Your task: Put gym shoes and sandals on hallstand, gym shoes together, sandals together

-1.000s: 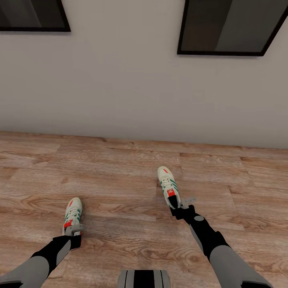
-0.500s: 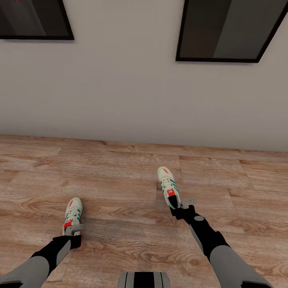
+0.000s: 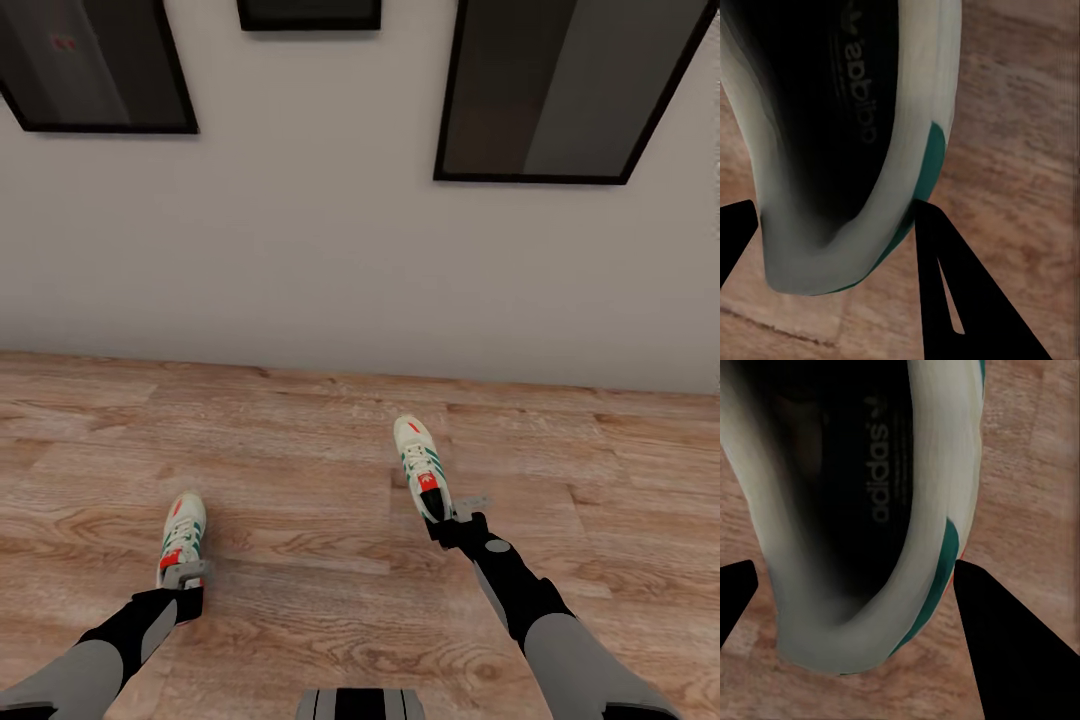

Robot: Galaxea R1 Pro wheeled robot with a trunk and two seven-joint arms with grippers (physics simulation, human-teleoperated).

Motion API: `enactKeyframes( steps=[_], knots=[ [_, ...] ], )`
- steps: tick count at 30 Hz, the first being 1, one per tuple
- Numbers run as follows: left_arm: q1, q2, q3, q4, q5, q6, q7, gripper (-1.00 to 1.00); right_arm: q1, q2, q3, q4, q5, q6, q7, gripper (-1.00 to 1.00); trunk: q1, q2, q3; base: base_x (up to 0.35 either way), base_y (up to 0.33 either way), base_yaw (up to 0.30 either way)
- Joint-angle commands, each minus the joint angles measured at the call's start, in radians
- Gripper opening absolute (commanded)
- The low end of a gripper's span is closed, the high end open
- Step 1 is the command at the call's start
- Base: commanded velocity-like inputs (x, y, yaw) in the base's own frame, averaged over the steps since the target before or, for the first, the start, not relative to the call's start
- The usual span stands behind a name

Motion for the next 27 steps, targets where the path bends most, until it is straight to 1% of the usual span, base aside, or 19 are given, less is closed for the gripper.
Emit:
enactKeyframes(
  steps=[1,7,9,11,12,14,16,17,20,23,24,27],
  knots=[
    [0.000,0.000,0.001,0.000,-0.003,0.001,-0.002,-1.00,0.000,0.000,0.000,0.000,-0.001,0.000,-0.002,-1.00,0.000,0.000,0.004,0.000,0.000,0.000],
    [0.000,-0.003,-0.006,-0.005,-0.002,0.001,-0.002,-1.00,0.001,-0.001,-0.001,0.001,0.000,-0.001,-0.004,-1.00,-0.003,0.002,0.027,0.000,0.000,0.000],
    [0.000,-0.011,-0.011,-0.016,-0.002,0.003,-0.006,-1.00,0.001,-0.006,-0.003,0.014,0.001,-0.001,-0.008,-1.00,-0.004,0.002,0.035,0.000,0.000,0.000],
    [0.000,-0.022,-0.013,-0.036,-0.002,0.005,-0.014,-1.00,0.001,-0.018,-0.004,0.037,0.000,-0.001,-0.013,-1.00,-0.005,0.003,0.043,0.000,0.000,0.000],
    [0.000,-0.032,-0.014,-0.067,-0.002,0.007,-0.023,-1.00,0.001,-0.043,-0.005,0.067,-0.001,-0.001,-0.021,-1.00,-0.005,0.003,0.047,0.000,0.000,0.000],
    [0.000,-0.040,-0.015,-0.103,-0.002,0.010,-0.032,-1.00,0.001,-0.079,-0.006,0.104,-0.003,-0.003,-0.034,-1.00,-0.006,0.003,0.054,0.000,0.000,0.000],
    [0.000,-0.053,-0.015,-0.138,-0.002,0.012,-0.042,-1.00,0.002,-0.118,-0.007,0.149,-0.006,-0.011,-0.048,-1.00,-0.007,0.004,0.062,0.000,0.000,0.000],
    [0.000,-0.071,-0.016,-0.164,-0.002,0.013,-0.055,-1.00,0.002,-0.155,-0.009,0.200,-0.008,-0.034,-0.059,-1.00,-0.008,0.004,0.066,0.000,0.000,0.000],
    [0.000,-0.103,-0.016,-0.186,-0.003,0.014,-0.073,-1.00,0.002,-0.205,-0.020,0.273,-0.015,-0.089,-0.076,-1.00,-0.009,0.005,0.077,0.000,0.000,0.000],
    [0.000,-0.133,-0.017,-0.198,-0.003,0.015,-0.085,-1.00,0.002,-0.240,-0.046,0.327,-0.037,-0.131,-0.097,-1.00,-0.010,0.005,0.089,0.000,0.000,0.000],
    [0.000,-0.146,-0.021,-0.202,-0.003,0.015,-0.091,-1.00,0.003,-0.254,-0.062,0.359,-0.056,-0.148,-0.109,-1.00,-0.011,0.006,0.093,0.000,0.000,0.000],
    [0.000,-0.157,-0.031,-0.206,-0.004,0.014,-0.107,-1.00,0.004,-0.266,-0.078,0.394,-0.079,-0.164,-0.119,-1.00,-0.012,0.006,0.105,0.000,0.000,0.000]
  ],
)
